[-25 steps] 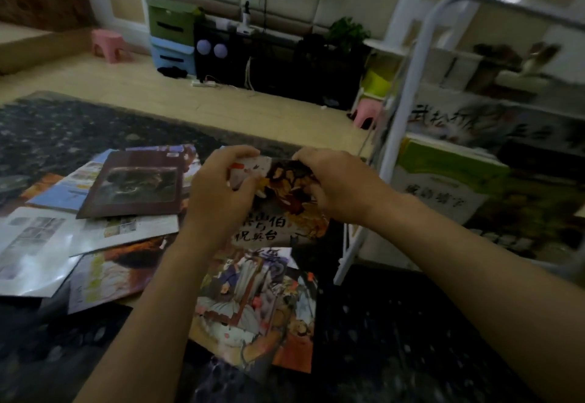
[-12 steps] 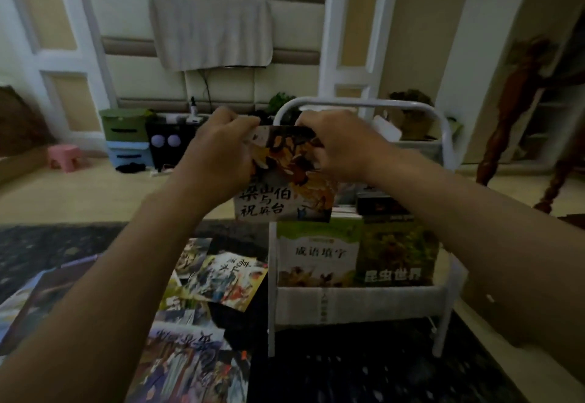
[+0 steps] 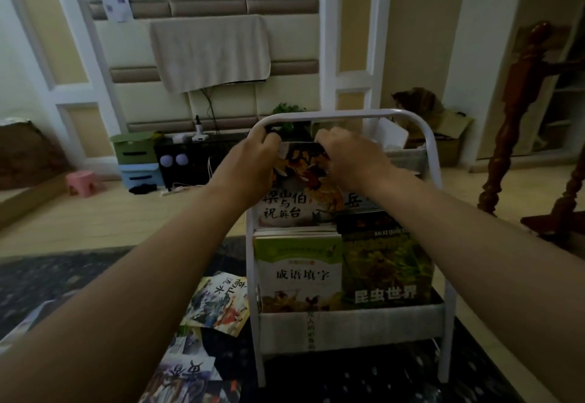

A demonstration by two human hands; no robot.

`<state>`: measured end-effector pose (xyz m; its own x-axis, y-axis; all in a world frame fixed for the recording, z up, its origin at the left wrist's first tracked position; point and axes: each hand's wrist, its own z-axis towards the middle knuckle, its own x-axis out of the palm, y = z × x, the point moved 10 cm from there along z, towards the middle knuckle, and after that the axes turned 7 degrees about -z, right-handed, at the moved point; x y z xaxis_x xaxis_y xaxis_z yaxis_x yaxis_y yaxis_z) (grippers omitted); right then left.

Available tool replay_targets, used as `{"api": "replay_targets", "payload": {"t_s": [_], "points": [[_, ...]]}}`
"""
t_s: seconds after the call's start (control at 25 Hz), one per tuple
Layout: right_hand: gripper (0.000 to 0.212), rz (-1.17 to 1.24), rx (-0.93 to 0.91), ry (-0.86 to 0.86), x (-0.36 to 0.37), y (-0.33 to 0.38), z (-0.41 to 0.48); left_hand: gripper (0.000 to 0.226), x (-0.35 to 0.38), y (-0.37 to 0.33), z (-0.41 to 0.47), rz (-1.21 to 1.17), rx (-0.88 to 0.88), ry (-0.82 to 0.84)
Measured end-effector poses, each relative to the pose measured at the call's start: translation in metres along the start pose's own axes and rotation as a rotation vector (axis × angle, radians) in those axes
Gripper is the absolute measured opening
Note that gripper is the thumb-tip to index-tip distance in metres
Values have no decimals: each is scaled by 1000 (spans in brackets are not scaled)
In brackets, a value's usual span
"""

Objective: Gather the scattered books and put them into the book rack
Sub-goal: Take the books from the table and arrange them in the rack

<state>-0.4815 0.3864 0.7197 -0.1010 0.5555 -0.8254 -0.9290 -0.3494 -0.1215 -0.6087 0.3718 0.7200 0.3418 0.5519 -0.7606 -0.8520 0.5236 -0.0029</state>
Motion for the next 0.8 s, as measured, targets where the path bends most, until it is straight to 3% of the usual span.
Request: {"api": "replay_targets", "payload": {"t_s": [0.2,0.52,0.8], "points": [[25,-53,-39,45,38,6,-7,36,40,17,-14,67,-40,79],[32,-253,-95,112,63,18,-12,24,56,20,-38,441,-25,81],[25,-411,-145,161,67,33,-14,19,65,26,-42,479,-68,150]]}}
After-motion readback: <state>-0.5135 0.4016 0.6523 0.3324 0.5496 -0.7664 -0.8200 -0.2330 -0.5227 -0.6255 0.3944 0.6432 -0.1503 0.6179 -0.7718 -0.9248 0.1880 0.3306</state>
